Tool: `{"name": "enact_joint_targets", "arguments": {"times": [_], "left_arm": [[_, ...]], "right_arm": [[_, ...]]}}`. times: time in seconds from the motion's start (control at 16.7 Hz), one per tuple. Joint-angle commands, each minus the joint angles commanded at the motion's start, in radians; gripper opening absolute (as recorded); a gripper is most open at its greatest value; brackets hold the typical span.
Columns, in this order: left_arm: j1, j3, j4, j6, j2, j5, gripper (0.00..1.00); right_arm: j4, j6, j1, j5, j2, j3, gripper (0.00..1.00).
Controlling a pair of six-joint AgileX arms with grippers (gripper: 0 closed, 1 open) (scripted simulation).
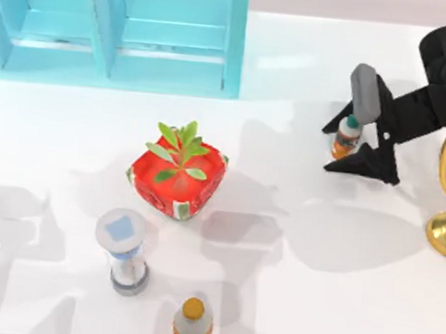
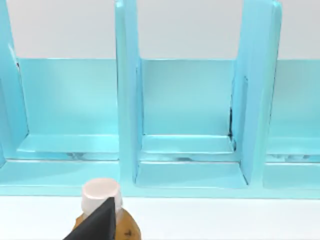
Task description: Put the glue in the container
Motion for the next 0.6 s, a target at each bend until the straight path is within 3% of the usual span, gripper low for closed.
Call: {"name": "enact_joint_targets", "arguments": {"times": [0.42, 0.6], "left_arm": [[0.000, 0.000, 0.000, 0.000, 0.000, 0.000, 1.00], [0.000, 0.000, 0.000, 0.000, 0.000, 0.000, 1.00]], "right_arm": [[0.000, 0.000, 0.000, 0.000, 0.000, 0.000, 0.02], [0.000, 0.000, 0.000, 0.000, 0.000, 0.000, 0.00]]}}
